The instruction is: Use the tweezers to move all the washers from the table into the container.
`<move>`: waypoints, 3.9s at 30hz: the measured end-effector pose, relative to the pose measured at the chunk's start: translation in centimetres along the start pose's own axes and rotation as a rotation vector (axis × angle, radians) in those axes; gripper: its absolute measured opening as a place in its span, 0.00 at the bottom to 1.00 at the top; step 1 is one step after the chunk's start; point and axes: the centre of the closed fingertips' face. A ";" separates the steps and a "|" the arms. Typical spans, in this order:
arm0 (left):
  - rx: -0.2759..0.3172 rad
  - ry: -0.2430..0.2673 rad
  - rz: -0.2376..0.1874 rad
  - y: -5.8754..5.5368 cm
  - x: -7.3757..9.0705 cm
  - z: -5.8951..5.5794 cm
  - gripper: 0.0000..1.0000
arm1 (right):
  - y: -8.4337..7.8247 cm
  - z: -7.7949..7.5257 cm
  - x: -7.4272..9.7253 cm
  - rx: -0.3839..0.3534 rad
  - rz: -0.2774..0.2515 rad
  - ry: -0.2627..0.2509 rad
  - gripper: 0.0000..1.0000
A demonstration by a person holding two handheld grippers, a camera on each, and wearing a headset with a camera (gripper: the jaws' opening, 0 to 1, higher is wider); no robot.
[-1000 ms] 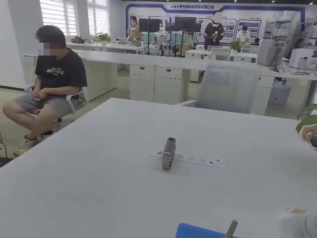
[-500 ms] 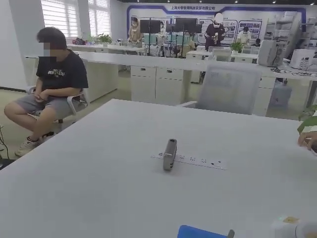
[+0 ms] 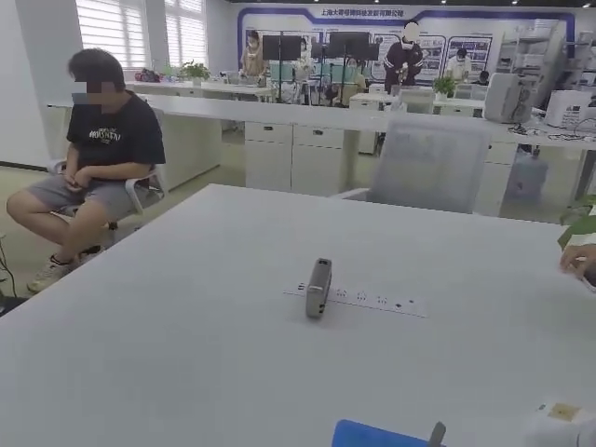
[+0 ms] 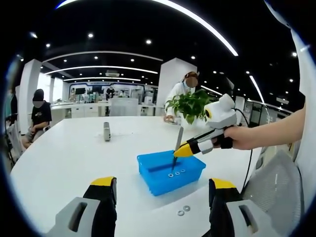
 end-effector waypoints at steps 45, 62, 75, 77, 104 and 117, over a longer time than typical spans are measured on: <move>-0.001 0.004 0.002 0.0 0.0 0.1 0.77 | -6.0 9.2 -1.2 0.012 0.125 0.251 0.04; -0.006 0.001 0.010 -0.2 -0.1 0.1 0.76 | -6.7 11.7 -1.8 0.400 0.180 0.196 0.04; -0.007 -0.004 0.007 -0.1 -0.1 -0.1 0.76 | -6.0 11.2 -1.1 0.383 0.131 0.145 0.03; -0.008 -0.005 0.010 -0.2 -0.1 -0.1 0.76 | -5.5 10.9 -0.7 0.347 0.110 0.141 0.03; -0.011 0.003 0.020 -0.3 0.0 0.0 0.76 | 3.4 3.5 1.6 -0.053 -0.105 0.126 0.03; -0.007 0.001 0.022 -0.3 -0.1 -0.1 0.76 | 1.6 -0.4 -1.8 -0.191 -0.027 0.091 0.03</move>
Point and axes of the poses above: the centre of the closed fingertips' face, and the gripper's own axes: x roughly backward along the fingers, z roughly to its left, y roughly out of its top, and after that the axes turned 9 degrees about z, right-handed
